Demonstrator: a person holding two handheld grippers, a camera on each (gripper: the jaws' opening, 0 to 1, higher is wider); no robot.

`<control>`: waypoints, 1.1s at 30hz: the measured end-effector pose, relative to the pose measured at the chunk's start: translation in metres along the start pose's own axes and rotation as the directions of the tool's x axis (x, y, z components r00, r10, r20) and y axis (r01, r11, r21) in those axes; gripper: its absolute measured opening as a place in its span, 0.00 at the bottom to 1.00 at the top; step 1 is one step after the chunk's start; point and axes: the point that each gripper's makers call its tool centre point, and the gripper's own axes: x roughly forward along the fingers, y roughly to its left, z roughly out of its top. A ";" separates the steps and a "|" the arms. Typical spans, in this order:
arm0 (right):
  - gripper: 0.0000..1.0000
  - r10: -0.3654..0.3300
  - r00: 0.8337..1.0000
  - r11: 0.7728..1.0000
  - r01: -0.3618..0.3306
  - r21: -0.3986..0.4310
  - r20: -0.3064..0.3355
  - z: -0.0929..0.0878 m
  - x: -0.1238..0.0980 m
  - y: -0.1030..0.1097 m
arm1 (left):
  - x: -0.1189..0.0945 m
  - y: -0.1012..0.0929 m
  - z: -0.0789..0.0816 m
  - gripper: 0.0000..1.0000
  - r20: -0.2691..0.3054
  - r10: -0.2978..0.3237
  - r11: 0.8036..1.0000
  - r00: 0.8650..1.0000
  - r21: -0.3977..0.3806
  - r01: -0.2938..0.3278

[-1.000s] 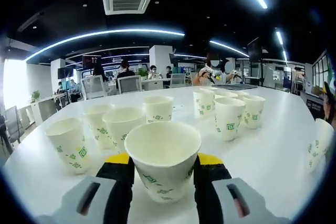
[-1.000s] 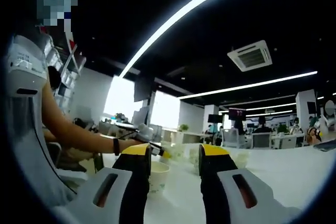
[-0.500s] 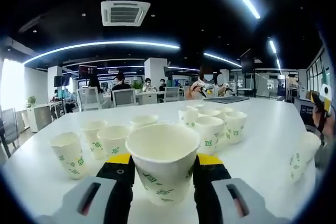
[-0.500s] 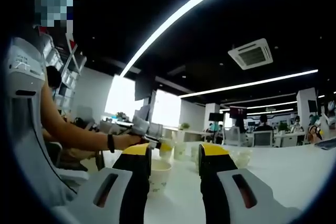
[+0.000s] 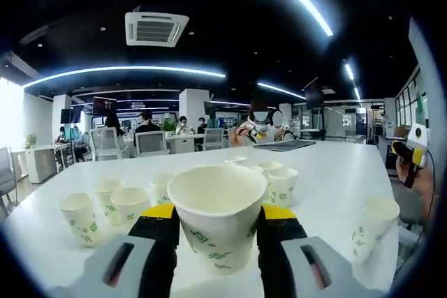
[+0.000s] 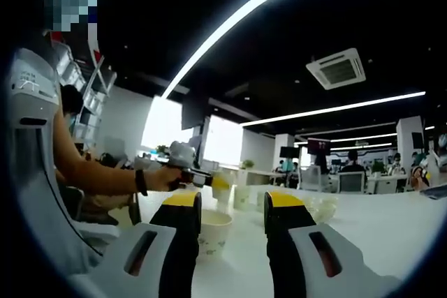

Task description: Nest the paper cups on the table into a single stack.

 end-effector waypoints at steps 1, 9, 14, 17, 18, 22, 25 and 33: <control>0.38 0.003 1.000 1.000 -0.003 0.004 0.000 0.000 0.001 0.001 | 0.000 -0.004 0.004 0.46 0.003 -0.013 1.000 1.000 -0.004 0.013; 0.38 0.001 1.000 1.000 -0.001 0.006 -0.008 -0.003 0.002 0.000 | -0.001 -0.032 0.027 0.46 0.032 -0.073 0.997 0.997 0.031 0.072; 0.38 -0.004 1.000 1.000 0.004 0.009 -0.011 -0.004 0.001 -0.001 | -0.002 -0.046 0.030 0.46 0.034 -0.102 0.994 0.994 0.036 0.101; 0.38 -0.007 1.000 1.000 0.007 0.012 -0.003 -0.001 0.000 -0.001 | -0.005 -0.054 0.033 0.45 0.042 -0.117 0.993 0.992 0.030 0.116; 0.38 -0.001 1.000 1.000 0.001 0.015 0.000 -0.001 0.000 0.000 | -0.005 -0.056 0.033 0.45 0.041 -0.121 0.992 0.992 0.032 0.119; 0.38 -0.010 1.000 1.000 0.010 -0.001 -0.012 -0.003 -0.001 -0.001 | -0.010 -0.068 0.041 0.45 0.055 -0.139 0.990 0.989 0.037 0.137; 0.38 -0.001 1.000 1.000 0.001 0.014 -0.005 -0.002 -0.002 0.001 | -0.013 -0.080 0.047 0.45 0.063 -0.163 0.986 0.985 0.046 0.160; 0.38 -0.009 1.000 1.000 0.009 -0.013 -0.014 0.000 -0.004 0.000 | -0.018 -0.107 0.058 0.44 0.074 -0.216 0.976 0.974 0.049 0.212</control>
